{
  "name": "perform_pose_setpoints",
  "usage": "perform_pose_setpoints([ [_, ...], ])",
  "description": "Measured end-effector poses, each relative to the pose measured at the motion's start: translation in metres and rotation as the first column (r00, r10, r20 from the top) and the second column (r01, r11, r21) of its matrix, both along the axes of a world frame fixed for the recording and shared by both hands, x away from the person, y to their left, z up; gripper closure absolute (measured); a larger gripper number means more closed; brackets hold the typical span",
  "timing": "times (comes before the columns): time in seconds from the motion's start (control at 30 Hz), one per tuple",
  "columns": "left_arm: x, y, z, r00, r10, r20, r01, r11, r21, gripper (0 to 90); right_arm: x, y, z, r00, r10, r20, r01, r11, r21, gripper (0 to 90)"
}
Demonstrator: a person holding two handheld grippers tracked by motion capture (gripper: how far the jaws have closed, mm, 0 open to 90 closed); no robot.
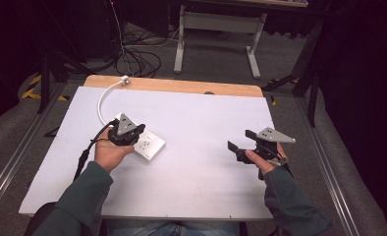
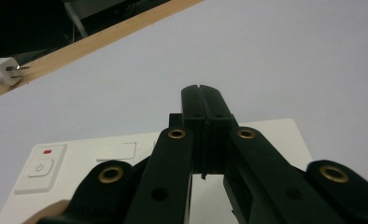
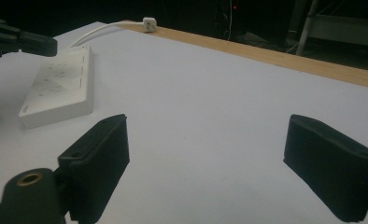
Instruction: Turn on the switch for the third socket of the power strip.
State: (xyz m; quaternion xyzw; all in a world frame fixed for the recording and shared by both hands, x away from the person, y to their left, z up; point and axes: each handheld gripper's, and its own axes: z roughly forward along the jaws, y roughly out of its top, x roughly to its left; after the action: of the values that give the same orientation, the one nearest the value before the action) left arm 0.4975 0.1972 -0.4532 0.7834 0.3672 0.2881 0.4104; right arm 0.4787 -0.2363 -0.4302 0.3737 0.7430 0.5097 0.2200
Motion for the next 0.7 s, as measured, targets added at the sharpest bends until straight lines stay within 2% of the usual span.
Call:
perform_pose_setpoints([
  [0.17, 0.003, -0.008, -0.004, 0.9993, -0.033, -0.017, 0.033, 0.9988, 0.035, 90.0, 0.000, 0.000, 0.000, 1.0000, 0.002, 0.002, -0.002, 1.0000, 0.000, 14.5],
  [0.4, 0.007, -0.016, -0.008, 0.9977, -0.057, -0.037, 0.059, 0.9967, 0.056, 90.0, 0.001, 0.000, 0.001, 1.0000, 0.001, 0.003, -0.001, 1.0000, 0.002, 14.5],
  [0.6, 0.011, -0.020, -0.013, 0.9962, -0.063, -0.060, 0.068, 0.9931, 0.095, 90.0, 0.000, 0.001, 0.002, 1.0000, 0.004, 0.007, -0.004, 1.0000, 0.003, 14.7],
  [0.7, 0.014, -0.022, -0.013, 0.9964, -0.060, -0.060, 0.066, 0.9926, 0.102, 90.0, 0.000, 0.001, 0.002, 1.0000, 0.006, 0.008, -0.006, 1.0000, 0.001, 14.8],
])
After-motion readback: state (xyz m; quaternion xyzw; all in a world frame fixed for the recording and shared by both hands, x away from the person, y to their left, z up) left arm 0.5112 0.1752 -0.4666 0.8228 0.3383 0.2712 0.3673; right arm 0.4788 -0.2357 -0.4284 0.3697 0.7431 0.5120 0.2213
